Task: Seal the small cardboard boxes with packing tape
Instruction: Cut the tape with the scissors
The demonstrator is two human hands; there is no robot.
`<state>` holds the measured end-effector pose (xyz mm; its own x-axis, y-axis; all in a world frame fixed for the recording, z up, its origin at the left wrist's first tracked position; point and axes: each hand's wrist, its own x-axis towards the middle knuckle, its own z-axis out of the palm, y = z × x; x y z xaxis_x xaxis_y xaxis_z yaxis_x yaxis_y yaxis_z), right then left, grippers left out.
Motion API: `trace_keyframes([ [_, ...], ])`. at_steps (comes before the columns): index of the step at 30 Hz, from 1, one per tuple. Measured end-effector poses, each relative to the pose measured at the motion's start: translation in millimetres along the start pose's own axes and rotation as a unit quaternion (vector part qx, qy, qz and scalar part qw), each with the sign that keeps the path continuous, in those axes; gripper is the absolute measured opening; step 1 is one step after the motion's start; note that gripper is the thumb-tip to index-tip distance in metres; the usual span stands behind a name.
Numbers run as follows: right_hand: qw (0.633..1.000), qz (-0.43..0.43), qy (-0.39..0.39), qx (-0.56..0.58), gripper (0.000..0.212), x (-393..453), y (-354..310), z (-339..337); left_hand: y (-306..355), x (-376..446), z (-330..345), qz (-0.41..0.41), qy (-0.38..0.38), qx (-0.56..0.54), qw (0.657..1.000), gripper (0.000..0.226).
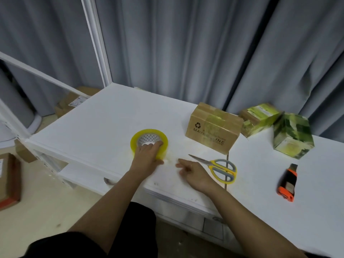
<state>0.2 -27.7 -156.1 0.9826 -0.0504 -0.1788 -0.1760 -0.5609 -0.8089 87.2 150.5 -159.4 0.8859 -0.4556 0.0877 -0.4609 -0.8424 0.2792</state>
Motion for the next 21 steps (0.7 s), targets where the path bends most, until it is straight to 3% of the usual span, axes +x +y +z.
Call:
trace_keyframes([
  [6, 0.969, -0.046, 0.242, 0.0, 0.028, -4, 6, -49, 8, 7, -8, -0.039, -0.043, -0.064, 0.996, 0.07],
  [9, 0.927, -0.077, 0.352, -0.1, 0.029, 9, 3, -84, 31, 25, -21, -0.015, 0.022, -0.126, 0.992, 0.06],
  [11, 0.904, -0.095, 0.384, -0.164, 0.032, 27, -3, -107, 54, 45, -29, 0.024, 0.056, -0.163, 0.985, 0.051],
  [13, 0.897, -0.092, 0.372, -0.22, 0.037, 51, -11, -126, 79, 69, -34, 0.063, 0.071, -0.181, 0.979, 0.044],
  [16, 0.902, -0.01, 0.278, -0.331, 0.048, 89, -15, -143, 109, 101, -33, 0.085, 0.084, -0.181, 0.976, 0.046],
  [19, 0.909, 0.102, 0.157, -0.372, 0.059, 114, -7, -145, 120, 129, -28, 0.051, 0.063, -0.176, 0.981, 0.055],
  [21, 0.904, 0.115, 0.137, -0.389, 0.059, 122, -4, -144, 122, 145, -23, -0.003, 0.021, -0.212, 0.977, 0.06],
])
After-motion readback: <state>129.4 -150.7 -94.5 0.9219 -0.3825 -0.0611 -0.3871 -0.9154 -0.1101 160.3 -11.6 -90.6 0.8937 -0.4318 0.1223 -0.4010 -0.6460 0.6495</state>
